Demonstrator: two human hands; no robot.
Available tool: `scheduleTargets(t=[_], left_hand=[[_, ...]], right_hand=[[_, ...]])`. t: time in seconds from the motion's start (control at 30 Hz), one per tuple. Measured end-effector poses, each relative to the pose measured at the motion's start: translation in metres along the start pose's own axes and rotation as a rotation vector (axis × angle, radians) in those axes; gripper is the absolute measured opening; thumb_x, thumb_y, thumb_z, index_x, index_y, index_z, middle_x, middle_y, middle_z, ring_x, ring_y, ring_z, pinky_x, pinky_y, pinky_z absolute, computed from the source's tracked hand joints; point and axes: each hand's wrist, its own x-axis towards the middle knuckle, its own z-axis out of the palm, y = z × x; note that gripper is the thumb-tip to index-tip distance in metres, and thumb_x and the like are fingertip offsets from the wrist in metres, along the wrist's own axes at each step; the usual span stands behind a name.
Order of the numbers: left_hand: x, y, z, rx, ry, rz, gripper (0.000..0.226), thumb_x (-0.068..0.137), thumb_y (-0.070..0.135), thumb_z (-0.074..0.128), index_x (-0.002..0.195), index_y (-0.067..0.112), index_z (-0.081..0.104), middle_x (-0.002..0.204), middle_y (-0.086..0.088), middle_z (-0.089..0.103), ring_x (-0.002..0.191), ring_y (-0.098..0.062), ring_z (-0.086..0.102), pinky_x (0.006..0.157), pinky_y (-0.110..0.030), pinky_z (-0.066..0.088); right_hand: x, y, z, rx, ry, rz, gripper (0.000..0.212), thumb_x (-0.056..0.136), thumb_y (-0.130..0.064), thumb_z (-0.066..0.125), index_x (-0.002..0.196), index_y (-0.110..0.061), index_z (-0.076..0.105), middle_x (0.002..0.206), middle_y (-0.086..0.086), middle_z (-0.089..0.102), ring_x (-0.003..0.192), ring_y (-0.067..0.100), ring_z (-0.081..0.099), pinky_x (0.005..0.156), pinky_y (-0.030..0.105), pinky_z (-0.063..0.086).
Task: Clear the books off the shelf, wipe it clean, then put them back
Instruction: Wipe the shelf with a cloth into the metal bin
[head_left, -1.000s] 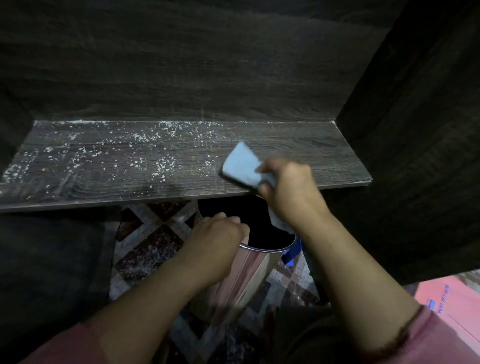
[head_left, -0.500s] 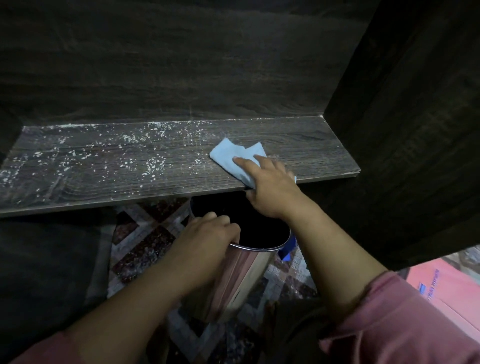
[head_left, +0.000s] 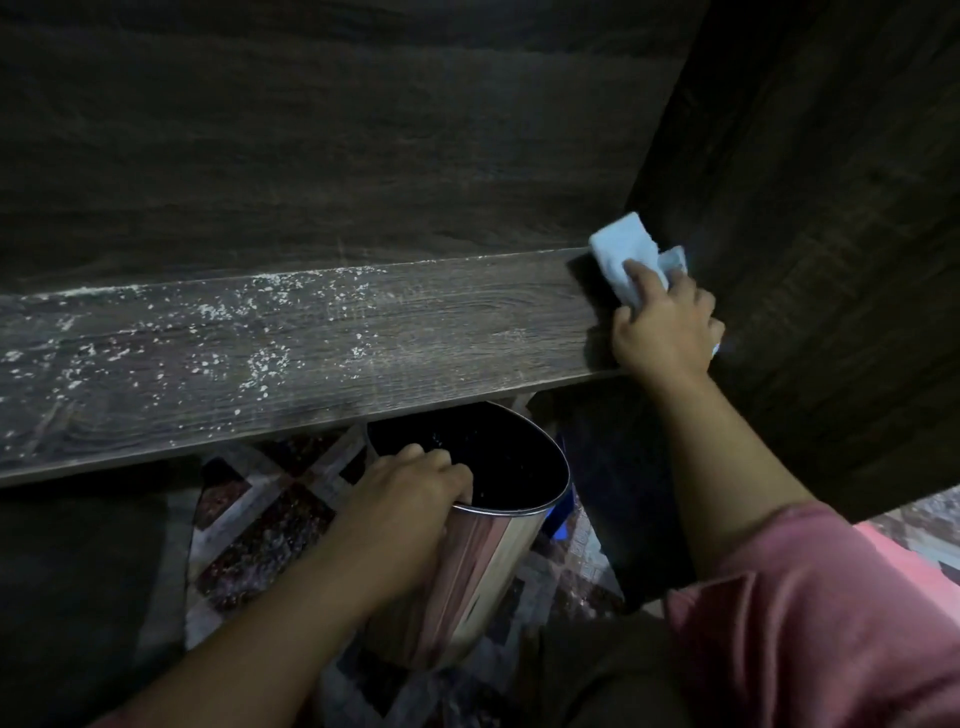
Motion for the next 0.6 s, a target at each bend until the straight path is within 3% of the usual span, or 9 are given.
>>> scheduleTargets(t=[0.07,0.13,0.3,0.43,0.6], left_hand=[[0.006,0.004,0.002,-0.007,0.007,0.006,0.027,0.083,0.014,0.060,0.104,0.029,0.054,0.101,0.011,0.052,0.102,-0.014,0.045,0.086,-0.028,0.035],[0.010,0.008,0.003,-0.012,0.008,0.003,0.026,0.084,0.014,0.058,0.104,0.029,0.055,0.102,0.010,0.052,0.102,-0.014,0.045,0.084,-0.027,0.034],[0.018,0.012,0.006,-0.034,0.050,-0.019,0.028,0.079,0.013,0.063,0.103,0.027,0.058,0.099,0.009,0.055,0.100,-0.016,0.048,0.081,-0.029,0.034],[0.024,0.019,0.009,-0.047,0.070,-0.023,0.024,0.083,0.012,0.057,0.103,0.027,0.056,0.101,0.009,0.053,0.101,-0.016,0.046,0.085,-0.030,0.035],[0.029,0.021,0.016,-0.048,0.116,0.013,0.030,0.075,0.007,0.059,0.094,0.030,0.054,0.093,0.009,0.051,0.094,-0.016,0.047,0.083,-0.032,0.041]], right_hand=[[0.007,0.006,0.018,-0.112,-0.102,-0.044,0.054,0.094,-0.046,0.043,0.146,-0.033,0.033,0.155,0.012,0.026,0.137,0.035,0.027,0.109,0.051,0.020],[0.015,0.003,0.024,-0.069,-0.187,-0.025,0.056,0.095,-0.050,0.039,0.148,-0.033,0.030,0.153,0.014,0.029,0.138,0.034,0.028,0.110,0.050,0.020],[0.003,-0.019,0.030,0.122,-0.195,-0.228,0.049,0.089,-0.028,0.054,0.137,-0.035,0.049,0.141,0.009,0.049,0.128,0.032,0.040,0.109,0.040,0.031],[-0.008,-0.030,0.034,0.281,-0.088,-0.191,0.043,0.089,-0.023,0.053,0.131,-0.033,0.057,0.129,0.008,0.060,0.120,0.031,0.049,0.103,0.038,0.036],[0.029,-0.019,0.034,-0.056,0.226,-0.005,0.046,0.094,-0.029,0.048,0.138,-0.018,0.049,0.143,0.014,0.048,0.135,0.035,0.034,0.109,0.045,0.023]])
